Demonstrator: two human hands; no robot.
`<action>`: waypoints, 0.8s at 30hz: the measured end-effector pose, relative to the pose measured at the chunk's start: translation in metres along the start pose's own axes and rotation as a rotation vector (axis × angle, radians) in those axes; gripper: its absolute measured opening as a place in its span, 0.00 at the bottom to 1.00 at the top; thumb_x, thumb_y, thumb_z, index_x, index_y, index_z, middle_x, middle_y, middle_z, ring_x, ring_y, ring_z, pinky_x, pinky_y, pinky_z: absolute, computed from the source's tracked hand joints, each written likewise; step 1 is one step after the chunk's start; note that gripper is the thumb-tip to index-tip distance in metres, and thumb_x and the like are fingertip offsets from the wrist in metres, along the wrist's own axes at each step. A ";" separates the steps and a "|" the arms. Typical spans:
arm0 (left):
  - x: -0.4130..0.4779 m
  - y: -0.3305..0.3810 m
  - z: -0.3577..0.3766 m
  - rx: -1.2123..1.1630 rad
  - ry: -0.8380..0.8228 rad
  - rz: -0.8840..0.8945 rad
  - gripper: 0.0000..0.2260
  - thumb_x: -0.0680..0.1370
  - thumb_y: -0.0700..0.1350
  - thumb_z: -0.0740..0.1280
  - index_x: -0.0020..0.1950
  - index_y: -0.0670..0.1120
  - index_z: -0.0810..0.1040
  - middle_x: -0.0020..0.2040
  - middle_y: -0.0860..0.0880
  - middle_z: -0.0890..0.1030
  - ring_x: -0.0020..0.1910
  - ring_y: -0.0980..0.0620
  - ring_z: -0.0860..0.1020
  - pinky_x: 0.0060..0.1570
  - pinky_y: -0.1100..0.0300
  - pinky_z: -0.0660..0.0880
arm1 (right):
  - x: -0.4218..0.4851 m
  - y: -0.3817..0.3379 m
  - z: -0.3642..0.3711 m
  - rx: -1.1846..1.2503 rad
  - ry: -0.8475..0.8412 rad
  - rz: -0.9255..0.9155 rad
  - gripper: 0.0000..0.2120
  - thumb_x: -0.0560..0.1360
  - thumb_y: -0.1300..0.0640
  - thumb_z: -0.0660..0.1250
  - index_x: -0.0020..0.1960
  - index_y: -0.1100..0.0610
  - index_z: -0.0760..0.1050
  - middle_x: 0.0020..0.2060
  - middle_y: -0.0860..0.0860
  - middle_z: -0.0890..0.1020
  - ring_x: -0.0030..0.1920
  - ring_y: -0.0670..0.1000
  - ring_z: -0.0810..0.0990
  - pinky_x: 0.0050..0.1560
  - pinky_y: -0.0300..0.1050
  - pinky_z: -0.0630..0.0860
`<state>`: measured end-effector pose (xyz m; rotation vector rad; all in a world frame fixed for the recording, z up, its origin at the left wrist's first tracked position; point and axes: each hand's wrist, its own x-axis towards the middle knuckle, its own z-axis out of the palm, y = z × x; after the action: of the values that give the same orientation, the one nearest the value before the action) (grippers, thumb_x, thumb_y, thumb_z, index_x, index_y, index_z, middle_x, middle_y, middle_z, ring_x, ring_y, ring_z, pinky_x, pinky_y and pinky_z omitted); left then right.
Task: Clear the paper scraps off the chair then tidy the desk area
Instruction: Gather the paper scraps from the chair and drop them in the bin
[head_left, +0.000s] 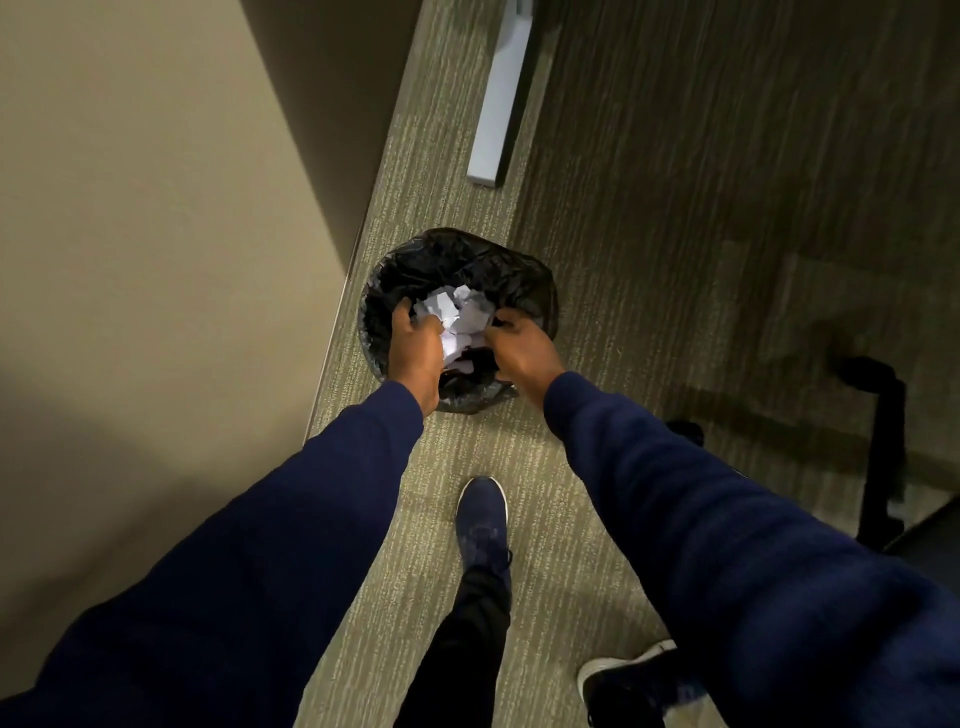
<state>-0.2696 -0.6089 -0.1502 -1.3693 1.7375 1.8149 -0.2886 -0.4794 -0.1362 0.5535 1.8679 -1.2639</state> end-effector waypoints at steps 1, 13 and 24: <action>-0.008 0.002 0.004 0.015 -0.006 0.014 0.17 0.80 0.43 0.58 0.67 0.57 0.70 0.63 0.43 0.78 0.61 0.41 0.79 0.47 0.51 0.81 | -0.008 0.002 -0.006 0.023 0.006 -0.011 0.21 0.71 0.50 0.63 0.63 0.53 0.75 0.58 0.58 0.82 0.59 0.60 0.81 0.63 0.60 0.77; -0.128 0.008 0.091 0.067 -0.119 0.081 0.16 0.81 0.41 0.60 0.69 0.51 0.69 0.52 0.49 0.74 0.49 0.52 0.73 0.48 0.51 0.73 | -0.114 0.027 -0.121 0.207 0.154 -0.105 0.18 0.80 0.54 0.64 0.69 0.54 0.71 0.54 0.51 0.80 0.48 0.49 0.79 0.57 0.57 0.79; -0.293 -0.037 0.238 0.185 -0.373 0.124 0.15 0.82 0.43 0.62 0.69 0.50 0.70 0.54 0.50 0.77 0.51 0.53 0.76 0.54 0.49 0.76 | -0.234 0.125 -0.278 0.447 0.401 -0.139 0.20 0.80 0.43 0.64 0.68 0.51 0.72 0.55 0.45 0.79 0.51 0.46 0.80 0.56 0.55 0.81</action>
<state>-0.1938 -0.2732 0.0093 -0.8064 1.7620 1.7798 -0.1636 -0.1581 0.0330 0.9876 1.9716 -1.7847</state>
